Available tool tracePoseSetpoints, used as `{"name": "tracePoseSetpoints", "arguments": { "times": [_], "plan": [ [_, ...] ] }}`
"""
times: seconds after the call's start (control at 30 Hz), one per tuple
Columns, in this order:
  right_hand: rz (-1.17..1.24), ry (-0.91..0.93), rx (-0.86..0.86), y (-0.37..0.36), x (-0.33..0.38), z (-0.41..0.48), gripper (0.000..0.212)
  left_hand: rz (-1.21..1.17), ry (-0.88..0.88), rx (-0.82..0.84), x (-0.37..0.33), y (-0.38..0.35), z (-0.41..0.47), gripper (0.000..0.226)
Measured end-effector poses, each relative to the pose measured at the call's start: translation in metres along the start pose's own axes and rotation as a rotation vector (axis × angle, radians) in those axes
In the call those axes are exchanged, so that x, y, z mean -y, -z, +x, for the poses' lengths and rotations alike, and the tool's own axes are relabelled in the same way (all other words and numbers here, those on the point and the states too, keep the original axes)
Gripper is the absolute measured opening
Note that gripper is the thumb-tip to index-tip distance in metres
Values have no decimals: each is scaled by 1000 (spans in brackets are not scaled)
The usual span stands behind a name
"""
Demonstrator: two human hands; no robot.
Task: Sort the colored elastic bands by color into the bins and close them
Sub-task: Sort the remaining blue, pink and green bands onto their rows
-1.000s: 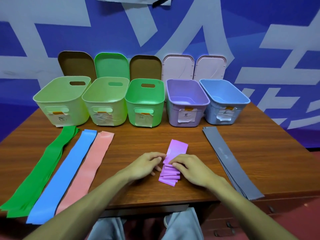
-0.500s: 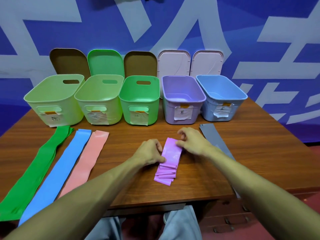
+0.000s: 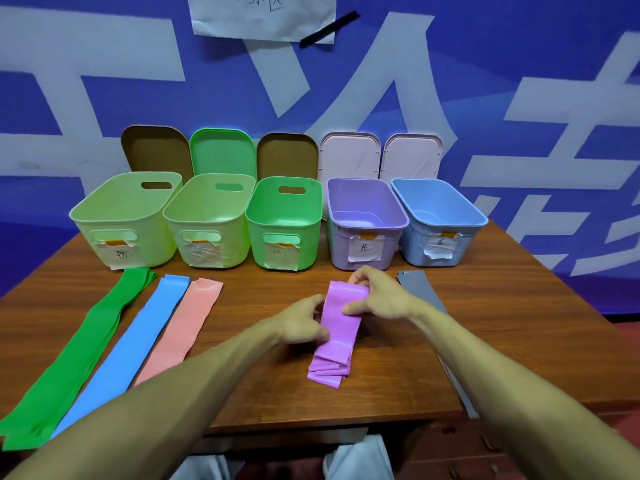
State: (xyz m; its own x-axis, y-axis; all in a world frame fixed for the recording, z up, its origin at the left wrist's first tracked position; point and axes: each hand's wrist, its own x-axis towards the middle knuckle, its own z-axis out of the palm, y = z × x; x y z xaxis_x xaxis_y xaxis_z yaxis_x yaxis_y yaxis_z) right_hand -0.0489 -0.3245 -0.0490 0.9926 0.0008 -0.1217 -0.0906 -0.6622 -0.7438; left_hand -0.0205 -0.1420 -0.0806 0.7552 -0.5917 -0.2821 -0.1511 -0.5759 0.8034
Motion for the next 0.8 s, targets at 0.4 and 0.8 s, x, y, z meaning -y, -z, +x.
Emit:
{"name": "tracePoseSetpoints", "arguments": {
  "times": [0.4,0.8],
  "plan": [
    [607,174,-436,97,77,12,40,-453,-272,-157,-96,53,10,27],
    [493,76,-336,164,66,147,34,-412,-138,-280,-137,100,153,17]
  ]
}}
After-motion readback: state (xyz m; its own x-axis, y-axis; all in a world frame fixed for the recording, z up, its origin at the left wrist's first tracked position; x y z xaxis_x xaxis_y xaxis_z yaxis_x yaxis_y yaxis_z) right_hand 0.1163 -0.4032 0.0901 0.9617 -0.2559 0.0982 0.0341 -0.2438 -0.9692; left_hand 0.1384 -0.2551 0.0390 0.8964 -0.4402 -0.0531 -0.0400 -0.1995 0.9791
